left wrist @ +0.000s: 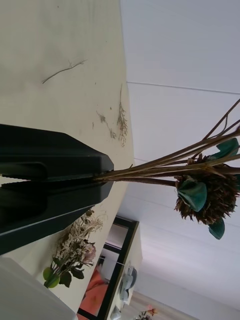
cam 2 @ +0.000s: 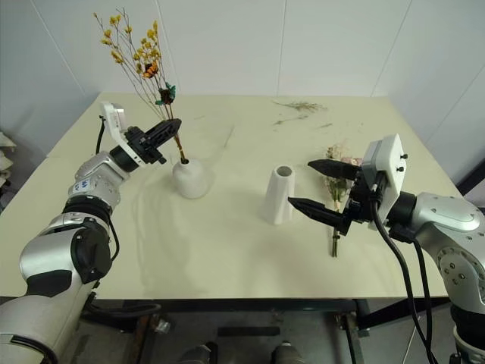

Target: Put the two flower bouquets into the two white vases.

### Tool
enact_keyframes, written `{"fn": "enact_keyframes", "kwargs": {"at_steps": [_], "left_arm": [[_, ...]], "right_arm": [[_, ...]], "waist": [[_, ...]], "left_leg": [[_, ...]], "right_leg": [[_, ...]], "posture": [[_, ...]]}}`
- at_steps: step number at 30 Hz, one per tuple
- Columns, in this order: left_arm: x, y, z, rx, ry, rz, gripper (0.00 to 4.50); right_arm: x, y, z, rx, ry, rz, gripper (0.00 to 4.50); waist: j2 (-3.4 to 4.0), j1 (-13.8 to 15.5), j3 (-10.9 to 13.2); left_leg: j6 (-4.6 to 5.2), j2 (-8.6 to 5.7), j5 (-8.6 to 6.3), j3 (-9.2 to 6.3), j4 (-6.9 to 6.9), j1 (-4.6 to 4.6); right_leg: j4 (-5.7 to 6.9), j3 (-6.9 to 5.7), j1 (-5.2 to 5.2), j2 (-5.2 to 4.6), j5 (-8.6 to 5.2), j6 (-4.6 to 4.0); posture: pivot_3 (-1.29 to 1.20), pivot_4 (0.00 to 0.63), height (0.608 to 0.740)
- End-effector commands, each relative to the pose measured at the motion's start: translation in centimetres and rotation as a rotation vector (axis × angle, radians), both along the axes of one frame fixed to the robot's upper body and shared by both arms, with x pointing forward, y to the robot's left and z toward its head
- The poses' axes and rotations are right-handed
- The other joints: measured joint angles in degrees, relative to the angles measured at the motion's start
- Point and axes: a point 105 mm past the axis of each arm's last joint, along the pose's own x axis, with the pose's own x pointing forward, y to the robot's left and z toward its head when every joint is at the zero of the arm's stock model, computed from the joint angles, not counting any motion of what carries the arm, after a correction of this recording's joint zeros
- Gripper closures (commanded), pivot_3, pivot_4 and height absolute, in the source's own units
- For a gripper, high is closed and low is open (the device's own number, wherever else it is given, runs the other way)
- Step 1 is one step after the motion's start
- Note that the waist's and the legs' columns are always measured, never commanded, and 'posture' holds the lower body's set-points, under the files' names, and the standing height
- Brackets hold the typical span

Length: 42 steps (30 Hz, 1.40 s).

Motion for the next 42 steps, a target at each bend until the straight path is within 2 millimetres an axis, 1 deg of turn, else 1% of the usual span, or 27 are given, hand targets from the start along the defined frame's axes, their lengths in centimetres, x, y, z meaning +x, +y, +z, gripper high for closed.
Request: {"fn": "enact_keyframes", "kwargs": {"at_steps": [1, 4, 9, 13, 21, 26, 32, 36, 39, 42], "left_arm": [[-0.1, 0.1, 1.0, 0.013, -0.017, 0.000, 4.47], [-0.1, 0.0, 2.0, -0.029, -0.033, -0.008, 4.47], [-0.1, -0.1, 2.0, -0.025, -0.032, -0.009, 4.47], [0.0, -0.1, 1.3, 0.007, -0.011, -0.004, 4.47], [0.4, 0.6, -0.3, 0.031, 0.033, 0.049, 4.47], [0.4, 0.4, -1.3, 0.061, 0.058, 0.045, 4.47], [0.4, 0.2, -1.6, 0.058, 0.065, 0.036, 4.47], [-0.1, -0.3, -1.9, 0.088, 0.074, -0.034, 4.47], [0.0, -0.2, -2.1, 0.105, 0.098, -0.028, 4.47], [-0.1, -0.2, -2.0, 0.108, 0.110, -0.040, 3.88]], "right_arm": [[-0.5, 0.1, 1.0, 0.003, -0.056, 0.003, 0.00], [-0.4, 0.2, 1.0, 0.004, -0.056, 0.008, 0.00], [-0.4, 0.3, 0.9, 0.002, -0.054, 0.012, 0.00], [-0.4, 0.3, 0.8, -0.001, -0.053, 0.013, 0.00], [-0.5, 0.2, 0.7, -0.001, -0.052, 0.004, 0.00], [-0.4, 0.2, 0.8, 0.001, -0.053, 0.004, 0.00], [-0.2, 0.2, 0.9, 0.000, -0.055, 0.004, 0.00], [-0.1, 0.2, 0.9, -0.001, -0.056, 0.004, 0.00], [0.0, 0.1, 1.0, -0.001, -0.058, 0.003, 0.00], [0.1, 0.1, 1.0, -0.002, -0.059, 0.003, 0.00]], "waist": [[0.00, 0.0, 0.0], [0.00, 0.0, 0.0], [0.00, 0.0, 0.0], [0.00, 0.0, 0.0], [0.00, 0.0, 0.0], [0.00, 0.0, 0.0], [0.00, 0.0, 0.0], [0.00, 0.0, 0.0], [0.00, 0.0, 0.0], [0.00, 0.0, 0.0]], "left_leg": [[0.00, 0.00, 0.00, 0.00, 0.00, 0.00], [0.00, 0.00, 0.00, 0.00, 0.00, -0.01], [0.00, 0.00, 0.00, 0.00, -0.04, -0.02], [0.00, 0.00, 0.00, 0.00, -0.05, -0.02], [0.00, 0.00, 0.00, 0.00, -0.06, -0.03], [0.00, 0.00, 0.00, 0.00, -0.06, -0.03], [0.00, 0.00, 0.00, 0.00, -0.05, -0.03], [0.00, 0.00, 0.00, 0.00, -0.05, -0.03], [0.00, 0.00, 0.00, 0.00, -0.05, -0.03], [0.00, 0.00, 0.00, 0.00, -0.05, -0.03]], "right_leg": [[0.00, 0.00, 0.00, 0.00, 0.00, 0.00], [-0.02, 0.00, 0.00, 0.00, 0.00, 0.00], [-0.05, 0.00, -0.02, 0.00, 0.00, 0.00], [-0.07, -0.01, -0.02, 0.00, 0.00, 0.00], [-0.07, -0.01, -0.02, 0.00, 0.00, 0.00], [-0.07, -0.01, -0.02, 0.00, 0.00, 0.00], [-0.06, -0.01, -0.02, 0.00, 0.00, 0.00], [-0.06, -0.01, -0.02, 0.00, 0.00, 0.00], [-0.06, -0.01, -0.02, 0.00, 0.00, 0.00], [-0.06, -0.01, -0.02, 0.00, 0.00, 0.00]], "posture": [[0.00, 0.150, 0.740], [0.00, 0.150, 0.740], [0.00, 0.150, 0.740], [0.00, 0.150, 0.740], [0.00, 0.150, 0.740], [0.00, 0.150, 0.740], [0.00, 0.150, 0.740], [0.00, 0.150, 0.740], [0.00, 0.150, 0.740], [0.00, 0.150, 0.740]]}}
